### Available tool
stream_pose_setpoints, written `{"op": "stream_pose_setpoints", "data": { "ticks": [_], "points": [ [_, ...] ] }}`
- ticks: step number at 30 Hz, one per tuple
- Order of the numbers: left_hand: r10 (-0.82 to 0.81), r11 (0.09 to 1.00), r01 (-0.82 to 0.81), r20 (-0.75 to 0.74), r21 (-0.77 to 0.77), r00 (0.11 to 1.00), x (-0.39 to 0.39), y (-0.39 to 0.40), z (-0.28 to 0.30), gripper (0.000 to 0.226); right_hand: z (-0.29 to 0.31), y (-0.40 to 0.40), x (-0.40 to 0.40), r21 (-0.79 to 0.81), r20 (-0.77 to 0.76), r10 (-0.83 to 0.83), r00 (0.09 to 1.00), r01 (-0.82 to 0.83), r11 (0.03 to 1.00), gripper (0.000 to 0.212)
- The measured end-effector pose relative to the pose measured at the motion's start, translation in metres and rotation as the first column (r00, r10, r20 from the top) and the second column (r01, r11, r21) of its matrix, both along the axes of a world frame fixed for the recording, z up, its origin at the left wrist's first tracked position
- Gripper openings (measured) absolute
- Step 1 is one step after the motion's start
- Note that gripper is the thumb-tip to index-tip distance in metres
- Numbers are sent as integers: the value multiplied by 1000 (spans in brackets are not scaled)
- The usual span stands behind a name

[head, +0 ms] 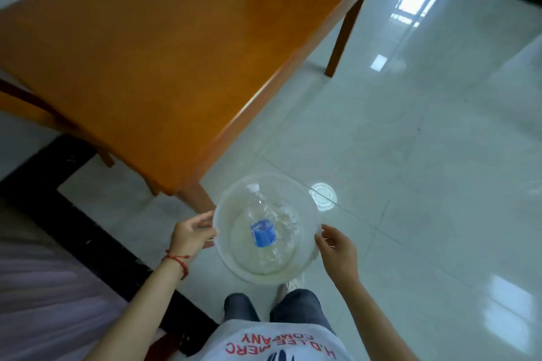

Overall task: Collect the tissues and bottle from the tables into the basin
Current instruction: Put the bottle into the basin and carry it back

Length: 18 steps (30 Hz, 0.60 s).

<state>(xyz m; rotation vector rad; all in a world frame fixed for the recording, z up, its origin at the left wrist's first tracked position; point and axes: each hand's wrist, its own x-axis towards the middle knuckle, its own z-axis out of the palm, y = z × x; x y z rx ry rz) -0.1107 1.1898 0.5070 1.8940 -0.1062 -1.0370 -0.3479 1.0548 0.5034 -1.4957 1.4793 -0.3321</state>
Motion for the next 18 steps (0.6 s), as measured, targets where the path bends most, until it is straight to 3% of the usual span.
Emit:
{"op": "stream_pose_setpoints", "data": {
  "ticks": [6,18],
  "points": [
    [-201,979,201,25,-20,979,-30,-114,-2,48,7,-72,-50,-21,24,-191,981,192,981,26],
    [-399,914,399,16,-75,917,-47,-305,-2,50,19,-207,-90,-45,47,-398,916,400,915,27]
  ]
}}
